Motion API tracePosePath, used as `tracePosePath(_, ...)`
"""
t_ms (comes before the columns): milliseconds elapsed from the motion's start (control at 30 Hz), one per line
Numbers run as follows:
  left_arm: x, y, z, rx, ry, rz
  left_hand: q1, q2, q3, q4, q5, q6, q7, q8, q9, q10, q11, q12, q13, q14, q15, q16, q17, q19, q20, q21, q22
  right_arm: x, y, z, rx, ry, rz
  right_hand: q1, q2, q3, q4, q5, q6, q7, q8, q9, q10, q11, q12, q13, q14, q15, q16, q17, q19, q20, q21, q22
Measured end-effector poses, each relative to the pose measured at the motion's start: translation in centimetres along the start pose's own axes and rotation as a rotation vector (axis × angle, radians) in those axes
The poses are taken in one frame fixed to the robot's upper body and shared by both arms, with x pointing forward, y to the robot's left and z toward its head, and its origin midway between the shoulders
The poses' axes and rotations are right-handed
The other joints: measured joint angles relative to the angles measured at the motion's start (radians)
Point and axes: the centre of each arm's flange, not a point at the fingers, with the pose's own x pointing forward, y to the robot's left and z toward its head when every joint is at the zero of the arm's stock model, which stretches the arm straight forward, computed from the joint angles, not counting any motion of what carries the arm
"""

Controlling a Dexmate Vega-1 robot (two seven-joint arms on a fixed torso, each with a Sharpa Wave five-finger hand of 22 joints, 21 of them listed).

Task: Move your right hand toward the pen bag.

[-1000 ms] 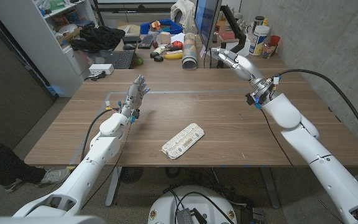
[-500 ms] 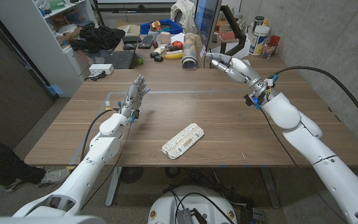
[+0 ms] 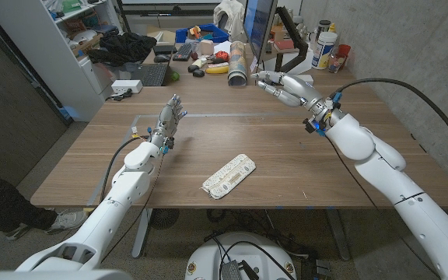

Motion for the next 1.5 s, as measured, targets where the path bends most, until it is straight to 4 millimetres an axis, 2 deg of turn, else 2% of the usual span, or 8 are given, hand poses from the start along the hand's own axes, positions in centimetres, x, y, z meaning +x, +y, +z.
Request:
tracePosePath(167,0.0,0.0,0.0,0.0,0.0,0.0,0.0,0.0,0.0,0.0,0.0,0.0,0.0,0.0,0.0,0.0,0.0,0.0,0.0,0.0,0.0,0.0,0.0,0.0,0.0,0.0,0.0,0.1,0.0,0.2,-0.024,0.001,0.018,0.004,0.004,0.0,0.0,0.0,0.0,0.0,0.0,0.0,0.0,0.0,0.0,0.0,0.005,0.005,0.0,0.0,0.0,0.0,-0.001,0.0)
tracePosePath(700,0.0,0.0,0.0,-0.002,0.0,0.0,0.0,0.0,0.0,0.0,0.0,0.0,0.0,0.0,0.0,0.0,0.0,0.0,0.0,0.0,0.0,0.0,0.0,0.0,0.0,-0.007,0.0,0.3,0.3,1.2,-0.102,0.006,0.084,0.006,0.002,0.0,-0.008,0.0,0.014,-0.004,0.0,0.0,0.013,-0.008,0.0,0.0,0.022,-0.011,0.004,0.0,0.007,0.0,-0.001,0.0)
tracePosePath(1500,0.1,0.2,-0.2,-0.002,0.004,-0.004,0.0,0.0,-0.002,0.002,0.0,0.0,0.0,0.0,0.0,0.0,0.0,0.0,0.0,0.0,0.0,0.0,0.0,0.0,0.0,-0.007,0.0,1.0,1.3,2.0,-0.147,0.031,0.194,0.008,0.0,0.003,-0.005,0.0,0.018,-0.007,-0.005,0.0,0.016,-0.005,0.0,0.0,0.028,-0.007,0.004,0.005,0.011,-0.004,-0.009,0.0)
